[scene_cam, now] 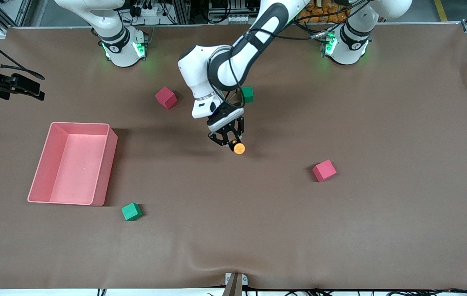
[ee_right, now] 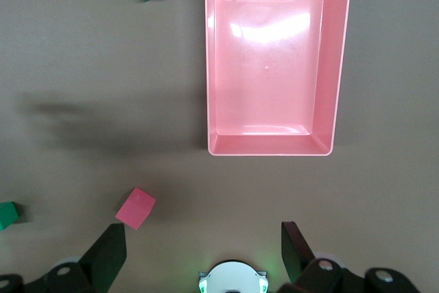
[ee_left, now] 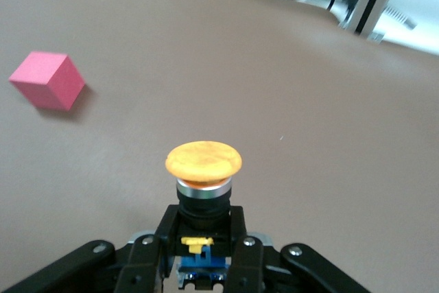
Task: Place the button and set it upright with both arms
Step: 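Lift the button and turn it cap-up with the left gripper, then lower the button upright onto the table with the left gripper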
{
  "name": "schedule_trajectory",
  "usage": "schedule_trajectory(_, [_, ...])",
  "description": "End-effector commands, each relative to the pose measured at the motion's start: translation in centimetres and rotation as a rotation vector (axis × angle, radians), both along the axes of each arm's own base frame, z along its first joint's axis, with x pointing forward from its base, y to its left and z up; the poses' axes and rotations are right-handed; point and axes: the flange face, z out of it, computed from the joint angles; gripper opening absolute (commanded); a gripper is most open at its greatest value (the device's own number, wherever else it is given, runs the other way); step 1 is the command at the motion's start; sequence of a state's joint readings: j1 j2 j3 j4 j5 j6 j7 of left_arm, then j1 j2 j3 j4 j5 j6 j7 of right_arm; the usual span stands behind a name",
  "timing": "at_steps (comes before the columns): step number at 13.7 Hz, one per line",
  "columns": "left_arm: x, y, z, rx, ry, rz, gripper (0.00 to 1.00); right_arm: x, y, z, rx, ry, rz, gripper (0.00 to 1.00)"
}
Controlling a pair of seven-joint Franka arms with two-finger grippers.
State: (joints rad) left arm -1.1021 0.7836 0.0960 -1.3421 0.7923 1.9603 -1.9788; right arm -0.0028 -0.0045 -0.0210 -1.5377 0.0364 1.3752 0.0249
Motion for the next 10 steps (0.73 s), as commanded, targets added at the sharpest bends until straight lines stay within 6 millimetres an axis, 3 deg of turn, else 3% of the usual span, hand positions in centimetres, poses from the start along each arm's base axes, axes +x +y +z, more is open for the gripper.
schedule_trajectory(1, [-2.3, -1.3, -4.8, 0.051, -0.146, -0.023, 0.0, -0.3, 0.2, 0.2, 0.007, 0.003, -0.006, 1.0])
schedule_trajectory(2, [-2.4, -1.0, -5.9, 0.073, -0.176, -0.01, 0.0, -0.3, 0.2, 0.2, 0.007, 0.003, -0.006, 1.0])
schedule_trajectory(4, [-4.3, -2.1, -5.6, 0.078, -0.231, -0.022, 0.0, -0.3, 0.2, 0.2, 0.008, 0.003, -0.006, 1.0])
schedule_trajectory(5, [-4.7, -2.2, -5.6, 0.092, -0.245, -0.019, 0.22, -0.3, 0.2, 0.2, 0.007, 0.003, -0.006, 1.0])
schedule_trajectory(8, [-5.6, -2.4, -6.0, 0.086, -0.317, -0.012, 0.2, -0.3, 0.3, 0.3, 0.007, 0.0, -0.004, 1.0])
schedule_trajectory(10, [-5.9, -2.4, -8.4, 0.085, -0.388, -0.032, 0.04, -0.3, 0.3, 0.3, 0.008, 0.0, -0.004, 1.0])
